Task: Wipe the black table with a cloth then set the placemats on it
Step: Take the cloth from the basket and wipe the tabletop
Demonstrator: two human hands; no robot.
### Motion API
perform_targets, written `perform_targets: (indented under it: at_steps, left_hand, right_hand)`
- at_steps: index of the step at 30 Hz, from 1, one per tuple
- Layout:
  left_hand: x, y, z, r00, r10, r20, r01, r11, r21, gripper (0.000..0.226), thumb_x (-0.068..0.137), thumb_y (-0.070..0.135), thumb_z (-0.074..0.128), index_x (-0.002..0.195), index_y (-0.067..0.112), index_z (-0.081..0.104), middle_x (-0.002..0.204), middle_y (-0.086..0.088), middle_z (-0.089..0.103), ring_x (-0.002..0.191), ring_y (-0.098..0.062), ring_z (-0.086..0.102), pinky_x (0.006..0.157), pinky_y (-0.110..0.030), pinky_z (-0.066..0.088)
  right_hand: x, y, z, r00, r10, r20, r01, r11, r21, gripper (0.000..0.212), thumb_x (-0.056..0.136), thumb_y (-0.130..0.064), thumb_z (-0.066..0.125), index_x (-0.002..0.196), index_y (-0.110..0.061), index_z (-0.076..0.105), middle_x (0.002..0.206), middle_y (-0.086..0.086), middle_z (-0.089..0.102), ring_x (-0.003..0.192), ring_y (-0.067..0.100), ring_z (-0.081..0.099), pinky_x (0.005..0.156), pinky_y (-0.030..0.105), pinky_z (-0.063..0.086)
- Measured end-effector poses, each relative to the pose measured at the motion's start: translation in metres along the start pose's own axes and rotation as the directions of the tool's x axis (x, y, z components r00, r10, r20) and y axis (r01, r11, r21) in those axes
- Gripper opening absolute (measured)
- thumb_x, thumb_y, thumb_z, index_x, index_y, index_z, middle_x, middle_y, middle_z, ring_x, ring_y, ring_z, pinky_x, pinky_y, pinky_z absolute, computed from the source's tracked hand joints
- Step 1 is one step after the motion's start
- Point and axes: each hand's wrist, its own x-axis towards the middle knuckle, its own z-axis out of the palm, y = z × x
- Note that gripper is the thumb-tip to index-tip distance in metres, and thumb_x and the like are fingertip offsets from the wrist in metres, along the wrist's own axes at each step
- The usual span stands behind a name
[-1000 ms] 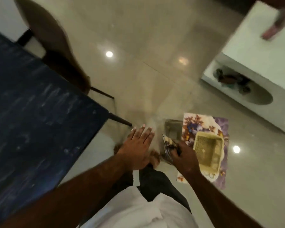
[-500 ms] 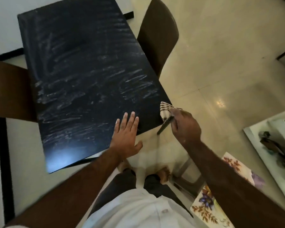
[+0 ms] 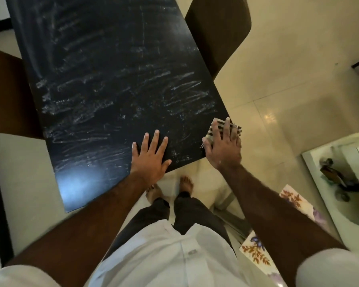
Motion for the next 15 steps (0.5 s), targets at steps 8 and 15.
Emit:
perform_targets:
  at_steps: [8, 15]
  left_hand:
    - [0.013, 0.001, 0.000, 0.997, -0.050, 0.061, 0.050, 0.999, 0.001, 0.090, 0.106, 0.079, 0.028, 0.167, 0.045, -0.029, 0.173, 0.005, -0.045, 0.165, -0.035, -0.031, 0.130, -0.077, -0.001]
    - [0.014, 0.004, -0.003, 0.996, -0.068, 0.064, 0.068, 0.998, 0.000, 0.093, 0.104, 0.079, 0.032, 0.168, 0.045, -0.026, 0.175, 0.005, -0.041, 0.165, -0.035, -0.030, 0.130, -0.076, -0.001]
  right_hand:
    - [-0.011, -0.015, 0.027, 0.976, -0.219, 0.005, 0.219, 0.975, -0.030, 0.084, 0.108, -0.069, 0.039, 0.176, -0.042, -0.004, 0.185, 0.004, -0.015, 0.169, 0.046, -0.013, 0.130, 0.069, 0.017]
    - [0.011, 0.033, 0.015, 0.983, -0.181, -0.019, 0.180, 0.982, -0.050, 0.082, 0.107, -0.073, 0.034, 0.177, -0.041, 0.003, 0.186, 0.008, -0.007, 0.168, 0.051, -0.002, 0.128, 0.072, 0.026]
